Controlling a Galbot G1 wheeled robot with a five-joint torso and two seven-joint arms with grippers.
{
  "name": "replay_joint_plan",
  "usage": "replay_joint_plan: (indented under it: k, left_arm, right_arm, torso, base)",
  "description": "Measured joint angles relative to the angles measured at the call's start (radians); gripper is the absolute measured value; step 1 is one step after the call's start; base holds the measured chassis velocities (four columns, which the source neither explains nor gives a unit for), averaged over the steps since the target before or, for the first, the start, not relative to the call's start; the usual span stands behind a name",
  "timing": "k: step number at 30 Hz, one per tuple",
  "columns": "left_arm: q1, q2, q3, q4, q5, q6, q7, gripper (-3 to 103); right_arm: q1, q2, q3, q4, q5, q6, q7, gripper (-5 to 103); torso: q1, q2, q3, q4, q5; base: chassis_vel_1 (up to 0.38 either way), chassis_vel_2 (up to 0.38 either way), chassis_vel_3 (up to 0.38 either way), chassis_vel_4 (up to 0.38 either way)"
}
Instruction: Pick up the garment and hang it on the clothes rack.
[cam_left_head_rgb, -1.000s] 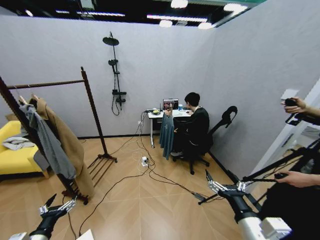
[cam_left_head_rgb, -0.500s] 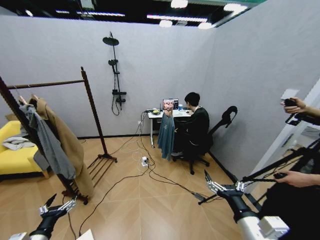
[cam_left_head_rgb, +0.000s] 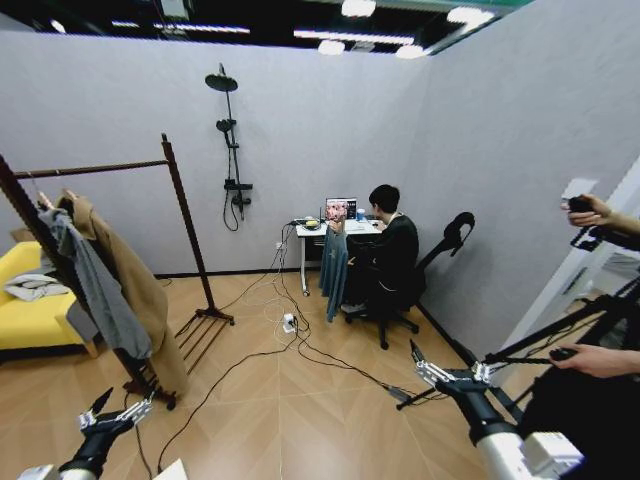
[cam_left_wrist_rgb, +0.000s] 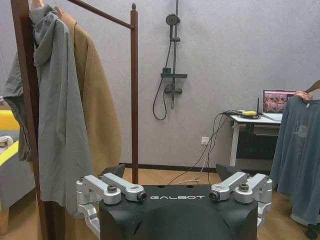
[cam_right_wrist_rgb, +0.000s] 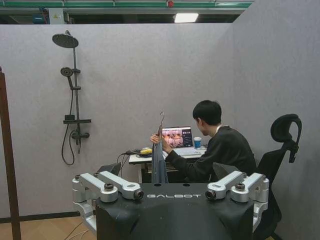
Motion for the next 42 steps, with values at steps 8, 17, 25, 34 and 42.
replay_joint_plan:
  k: [8,17,25,34,42]
  left_arm:
    - [0.000,0.000,0.000,0.000,0.000,0.000,0.000,100]
    - [0.000,0.000,0.000,0.000,0.000,0.000,0.000,100]
    - [0.000,0.000,0.000,0.000,0.000,0.000,0.000,100]
    - [0.000,0.000,0.000,0.000,0.000,0.000,0.001,100]
    - [0.000,0.000,0.000,0.000,0.000,0.000,0.001,100]
  right_arm:
    - [-0.008,0.012,0.007,0.000,-0.001,0.005,0.000,100]
    - [-0.014,0.012,0.012,0.000,-0.004,0.018,0.000,100]
    - [-0.018,0.005,0.011,0.000,-0.002,0.022,-0.004,100]
    - [-0.013,0.000,0.013,-0.018,0.007,0.030,-0.010,100]
    - [0.007,-0.007,0.008,-0.028,0.008,0.027,-0.009,100]
  torso:
    - [0.001,0.000,0.000,0.0000,0.0000]
    - [0.000,0.000,0.000,0.0000,0.0000]
    - [0.000,0.000,0.000,0.0001,0.0001]
    - [0.001,0.000,0.000,0.0000,-0.0003]
    - [0.000,0.000,0.000,-0.0001,-0.0001]
  base:
    - [-0.106,0.115,0.120,-0.102]
    - [-0.152,0.138,0.144,-0.137]
    - [-0.262,0.283,0.254,-0.276]
    - [-0.363,0.358,0.358,-0.367]
    - [-0.356,0.361,0.343,-0.353]
